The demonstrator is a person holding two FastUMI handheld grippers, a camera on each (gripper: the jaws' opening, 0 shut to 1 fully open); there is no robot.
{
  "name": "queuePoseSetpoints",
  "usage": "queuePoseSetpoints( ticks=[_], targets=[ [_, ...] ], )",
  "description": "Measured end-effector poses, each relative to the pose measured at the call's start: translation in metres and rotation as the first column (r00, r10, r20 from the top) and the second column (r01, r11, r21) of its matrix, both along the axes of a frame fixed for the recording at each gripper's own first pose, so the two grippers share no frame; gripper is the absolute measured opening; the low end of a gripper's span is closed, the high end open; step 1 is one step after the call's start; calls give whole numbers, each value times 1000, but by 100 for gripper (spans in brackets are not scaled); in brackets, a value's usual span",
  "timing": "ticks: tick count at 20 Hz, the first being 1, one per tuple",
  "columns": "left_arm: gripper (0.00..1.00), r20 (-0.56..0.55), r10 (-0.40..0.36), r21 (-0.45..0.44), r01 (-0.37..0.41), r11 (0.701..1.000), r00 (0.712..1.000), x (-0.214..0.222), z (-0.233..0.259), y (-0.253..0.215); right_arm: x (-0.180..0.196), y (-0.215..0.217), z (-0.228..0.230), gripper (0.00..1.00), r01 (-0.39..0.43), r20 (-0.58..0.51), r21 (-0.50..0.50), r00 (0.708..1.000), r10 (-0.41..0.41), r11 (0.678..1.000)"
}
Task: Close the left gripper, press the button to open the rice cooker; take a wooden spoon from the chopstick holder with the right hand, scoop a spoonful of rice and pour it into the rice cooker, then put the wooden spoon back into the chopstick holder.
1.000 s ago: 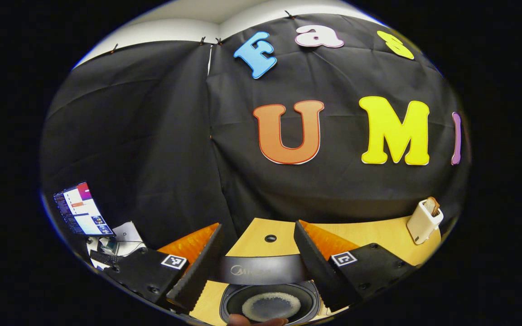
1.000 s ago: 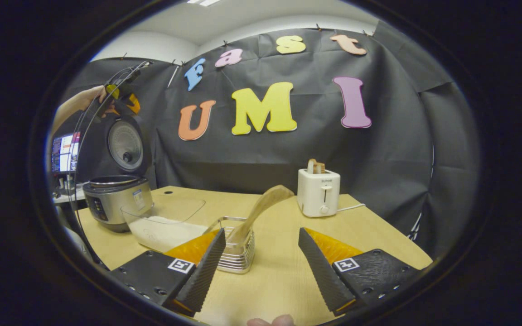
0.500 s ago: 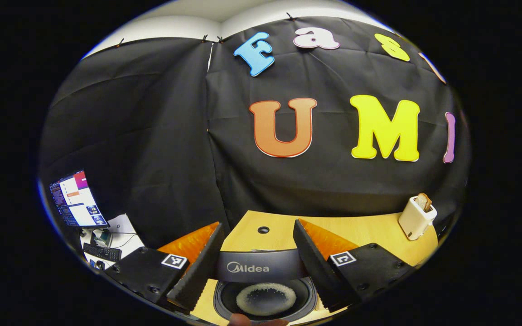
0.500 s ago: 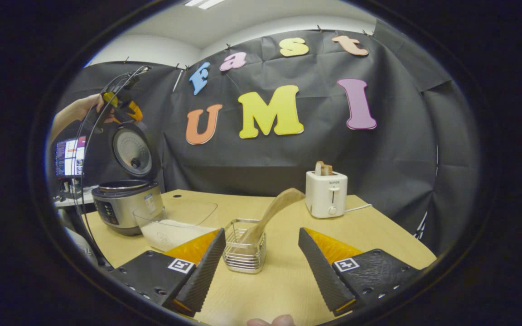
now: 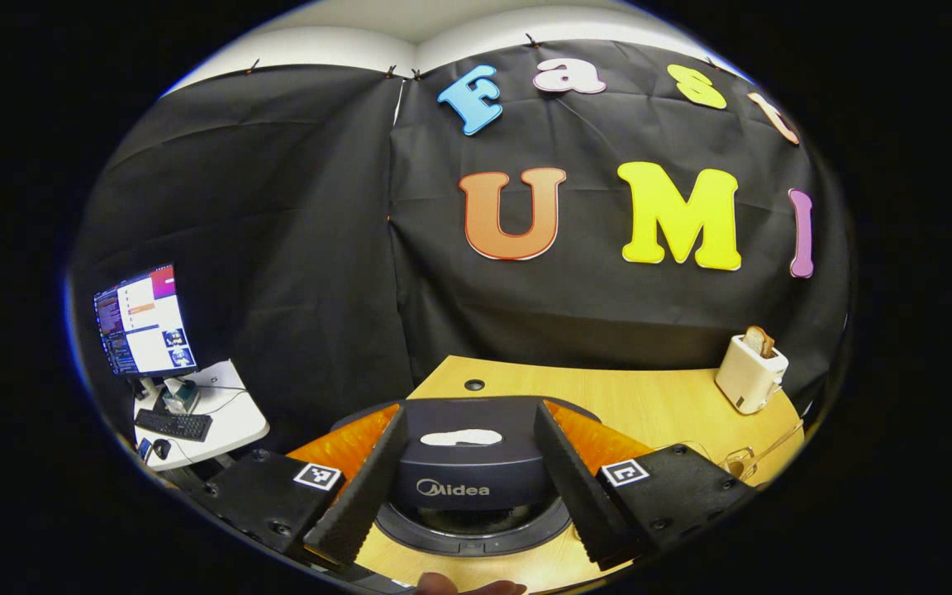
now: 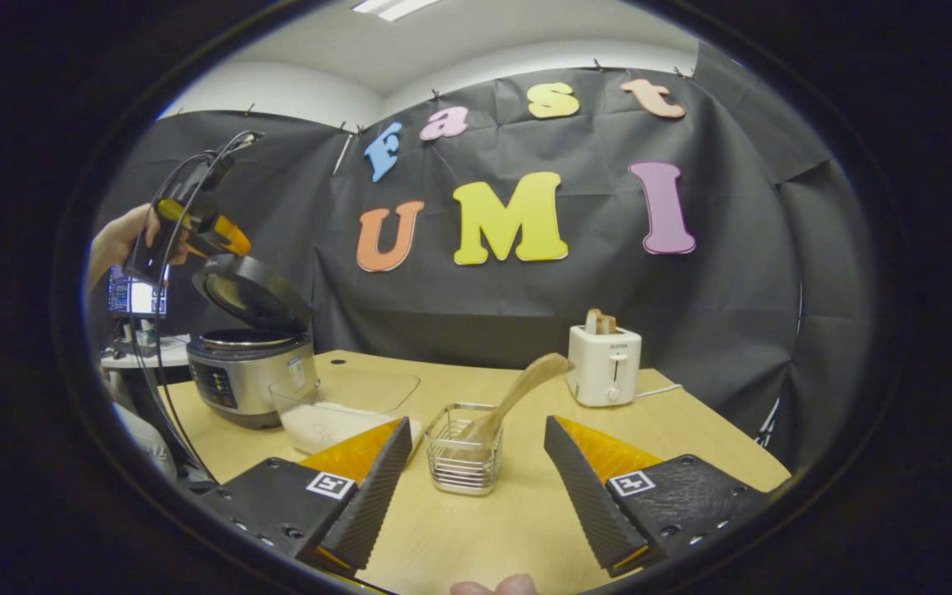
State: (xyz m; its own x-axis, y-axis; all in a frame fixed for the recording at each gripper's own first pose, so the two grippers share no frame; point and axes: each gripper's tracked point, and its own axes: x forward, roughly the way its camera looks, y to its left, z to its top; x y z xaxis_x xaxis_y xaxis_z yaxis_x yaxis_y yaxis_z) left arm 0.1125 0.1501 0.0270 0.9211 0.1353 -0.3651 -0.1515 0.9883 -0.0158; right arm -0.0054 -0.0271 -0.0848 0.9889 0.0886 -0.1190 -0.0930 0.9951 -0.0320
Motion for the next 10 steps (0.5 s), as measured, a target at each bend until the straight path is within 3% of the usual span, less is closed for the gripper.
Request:
queuePoseSetpoints(
  ticks=[2, 5, 10],
  targets=[
    [98, 18, 2, 6, -3, 1000, 1000, -10, -13, -2, -2, 0, 0, 96, 3, -6, -3, 1000, -3, 1000],
    [98, 44, 10, 2, -10, 1000, 999, -21, -30, -6, -8, 1, 5, 92, 4, 5, -17, 1000, -4, 1000],
    [98, 96, 30, 15, -32, 999, 995, -32, -52, -8, -9, -10, 6, 96, 33, 17, -30, 999, -32, 999]
  ],
)
